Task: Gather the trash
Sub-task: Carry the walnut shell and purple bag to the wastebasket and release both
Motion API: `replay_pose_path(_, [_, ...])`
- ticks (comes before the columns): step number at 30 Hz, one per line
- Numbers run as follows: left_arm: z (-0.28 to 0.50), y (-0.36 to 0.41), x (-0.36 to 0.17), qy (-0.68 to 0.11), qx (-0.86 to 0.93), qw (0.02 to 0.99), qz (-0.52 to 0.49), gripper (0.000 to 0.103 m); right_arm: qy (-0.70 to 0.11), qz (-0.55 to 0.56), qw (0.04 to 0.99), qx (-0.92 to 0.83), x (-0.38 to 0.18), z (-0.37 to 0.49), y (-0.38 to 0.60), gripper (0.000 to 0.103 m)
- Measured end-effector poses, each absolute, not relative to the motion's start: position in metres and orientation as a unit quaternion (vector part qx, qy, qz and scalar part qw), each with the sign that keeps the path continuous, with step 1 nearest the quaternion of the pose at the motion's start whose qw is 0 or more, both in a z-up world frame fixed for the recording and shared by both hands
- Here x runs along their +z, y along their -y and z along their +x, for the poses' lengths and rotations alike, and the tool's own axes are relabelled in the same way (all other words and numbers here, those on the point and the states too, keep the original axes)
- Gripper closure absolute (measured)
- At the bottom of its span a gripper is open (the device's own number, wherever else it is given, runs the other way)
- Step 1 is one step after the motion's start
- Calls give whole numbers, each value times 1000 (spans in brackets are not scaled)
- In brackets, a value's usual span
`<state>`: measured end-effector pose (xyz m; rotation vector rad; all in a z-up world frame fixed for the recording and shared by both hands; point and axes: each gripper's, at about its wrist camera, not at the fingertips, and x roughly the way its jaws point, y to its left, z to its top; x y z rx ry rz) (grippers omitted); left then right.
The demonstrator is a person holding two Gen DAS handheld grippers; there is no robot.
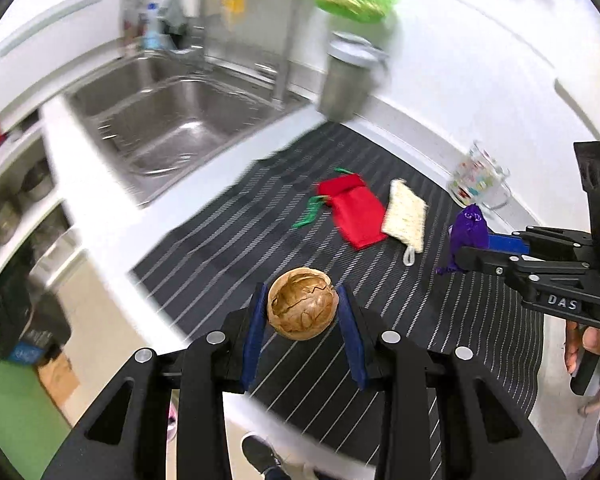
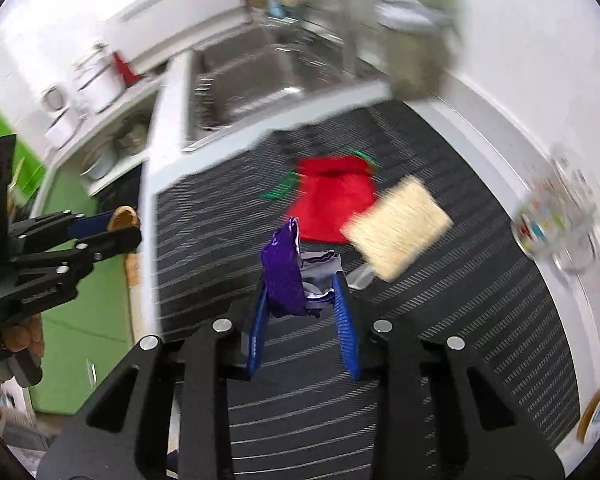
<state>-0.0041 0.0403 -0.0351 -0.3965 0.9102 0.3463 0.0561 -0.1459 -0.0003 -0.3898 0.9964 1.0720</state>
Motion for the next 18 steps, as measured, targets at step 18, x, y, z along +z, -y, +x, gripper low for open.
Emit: replay_pose_path(18, [-299,-105,-12,-381,380,800,-264,68,-386,-245,581,673,16,-203,-28,73])
